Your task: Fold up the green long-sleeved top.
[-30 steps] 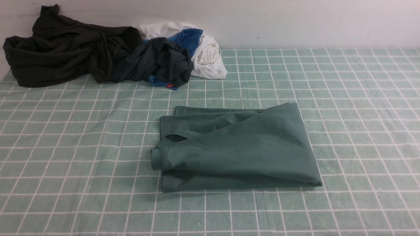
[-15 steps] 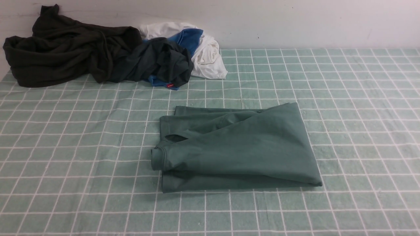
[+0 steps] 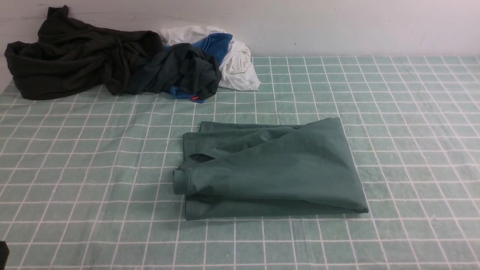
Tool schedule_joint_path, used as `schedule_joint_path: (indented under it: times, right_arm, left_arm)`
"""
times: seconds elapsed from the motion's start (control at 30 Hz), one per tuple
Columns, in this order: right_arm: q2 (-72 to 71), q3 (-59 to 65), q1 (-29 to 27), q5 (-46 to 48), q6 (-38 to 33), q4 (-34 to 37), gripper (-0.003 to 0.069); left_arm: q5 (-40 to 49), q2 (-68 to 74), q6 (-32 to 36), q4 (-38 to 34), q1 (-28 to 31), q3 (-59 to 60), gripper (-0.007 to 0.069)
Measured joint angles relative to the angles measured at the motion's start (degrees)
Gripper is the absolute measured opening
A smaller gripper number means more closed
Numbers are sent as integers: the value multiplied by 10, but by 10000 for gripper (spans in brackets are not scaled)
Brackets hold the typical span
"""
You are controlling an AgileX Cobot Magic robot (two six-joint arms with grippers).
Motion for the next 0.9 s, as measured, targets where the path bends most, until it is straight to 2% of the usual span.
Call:
schedule_joint_path:
  times: [0.1,0.2,0.9]
  right_arm:
    - [0,0,0,0,0,0,-14]
    - [0,0,0,0,1,0,-14]
    - [0,-1,0,3,1,0,-14]
  left_arm:
    - [48,0,1,7,1,0,-3]
    - [59,0,1,6,1,-2,-3]
    - [63,0,2,5,1,-3,-3]
